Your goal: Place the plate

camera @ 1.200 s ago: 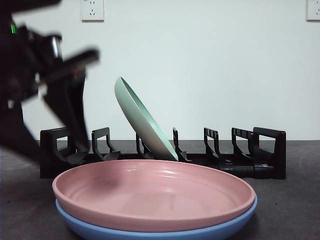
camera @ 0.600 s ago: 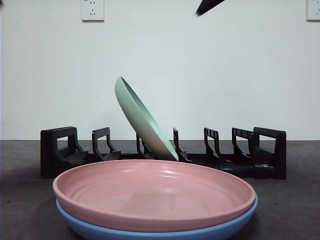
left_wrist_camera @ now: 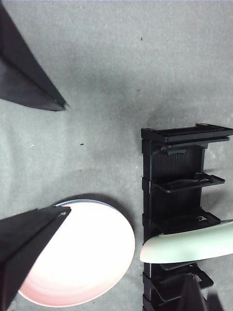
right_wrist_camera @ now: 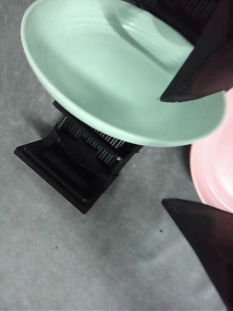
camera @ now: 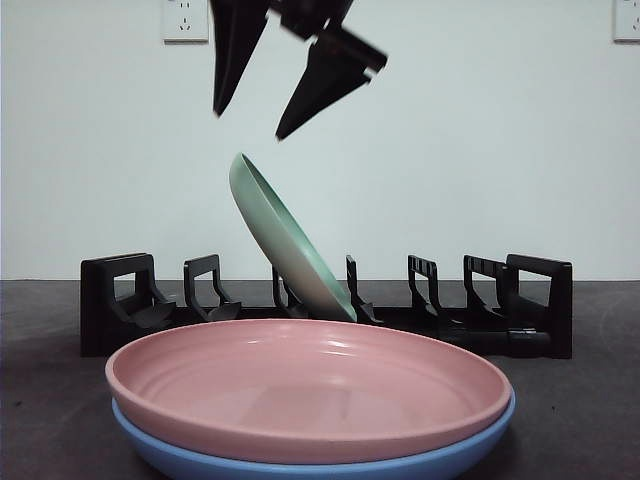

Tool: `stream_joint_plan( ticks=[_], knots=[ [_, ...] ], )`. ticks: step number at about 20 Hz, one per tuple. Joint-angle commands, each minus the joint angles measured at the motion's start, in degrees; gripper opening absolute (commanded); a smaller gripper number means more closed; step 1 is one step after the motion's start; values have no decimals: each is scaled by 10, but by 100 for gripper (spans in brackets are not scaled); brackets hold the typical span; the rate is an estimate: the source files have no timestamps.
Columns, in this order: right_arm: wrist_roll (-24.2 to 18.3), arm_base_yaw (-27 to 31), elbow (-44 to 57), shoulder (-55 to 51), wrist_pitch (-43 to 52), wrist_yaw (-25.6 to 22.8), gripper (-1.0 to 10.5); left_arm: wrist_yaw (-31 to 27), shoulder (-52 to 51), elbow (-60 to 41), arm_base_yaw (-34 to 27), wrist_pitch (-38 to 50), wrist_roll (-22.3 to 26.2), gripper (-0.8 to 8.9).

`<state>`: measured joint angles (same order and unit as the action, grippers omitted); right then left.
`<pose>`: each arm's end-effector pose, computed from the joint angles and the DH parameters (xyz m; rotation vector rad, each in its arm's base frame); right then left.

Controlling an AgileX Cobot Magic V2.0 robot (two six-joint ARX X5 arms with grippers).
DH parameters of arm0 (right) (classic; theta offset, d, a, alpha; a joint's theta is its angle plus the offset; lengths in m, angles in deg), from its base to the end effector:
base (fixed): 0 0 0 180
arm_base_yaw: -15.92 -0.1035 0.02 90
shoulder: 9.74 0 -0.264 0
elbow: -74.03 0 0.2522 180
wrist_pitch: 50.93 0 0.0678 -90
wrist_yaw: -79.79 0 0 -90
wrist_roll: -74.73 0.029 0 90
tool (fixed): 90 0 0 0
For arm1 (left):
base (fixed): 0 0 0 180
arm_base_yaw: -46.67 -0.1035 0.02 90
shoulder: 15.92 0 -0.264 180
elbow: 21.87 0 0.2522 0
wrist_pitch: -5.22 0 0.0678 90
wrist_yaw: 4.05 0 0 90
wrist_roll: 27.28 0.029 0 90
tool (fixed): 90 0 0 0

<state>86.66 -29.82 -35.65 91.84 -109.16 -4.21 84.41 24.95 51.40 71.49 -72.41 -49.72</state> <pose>0.2663 0.2776 0.3235 -0.1243 0.9294 0.7474 0.0924 -0.0419 0.3427 -0.1858 0.8339 -0.2270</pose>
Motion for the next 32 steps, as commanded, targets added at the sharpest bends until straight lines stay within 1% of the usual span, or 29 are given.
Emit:
stream_joint_plan(
  ticks=[1,4,8,9,13,17,21,22,27,29,30,31,32],
  knots=[
    [-11,-5,-15,30,23,-3,312,-17,3,12,2,4,6,312],
    [-11,-5,-15,52,49,-3,310,-34,3,12,2,4,8,312],
    [-10,-1,-15,77,54,-5,256,-35,3,12,2,4,14,312],
    [-10,0,-15,81,54,-5,222,-35,3,12,2,4,15,312],
    [-7,0,-15,82,54,-4,19,-35,3,12,2,4,23,312],
    [-6,0,-21,77,38,1,13,-36,3,12,2,5,23,312],
    [-9,0,-40,46,14,23,13,-36,3,12,2,8,23,312],
    [-16,0,-46,33,2,31,13,-36,3,12,2,9,23,312],
    [-57,-16,-57,-40,-50,30,13,-36,3,12,2,20,25,312],
    [-85,-30,-57,-71,-75,29,13,-36,3,12,2,23,25,311],
    [-103,-40,-57,-85,-94,17,13,-36,3,12,2,22,24,311],
    [-126,-54,-56,-98,-113,-19,13,-36,3,12,2,22,24,311],
    [-151,-73,-52,-110,-130,-68,13,-36,3,12,2,22,24,310]
  ],
)
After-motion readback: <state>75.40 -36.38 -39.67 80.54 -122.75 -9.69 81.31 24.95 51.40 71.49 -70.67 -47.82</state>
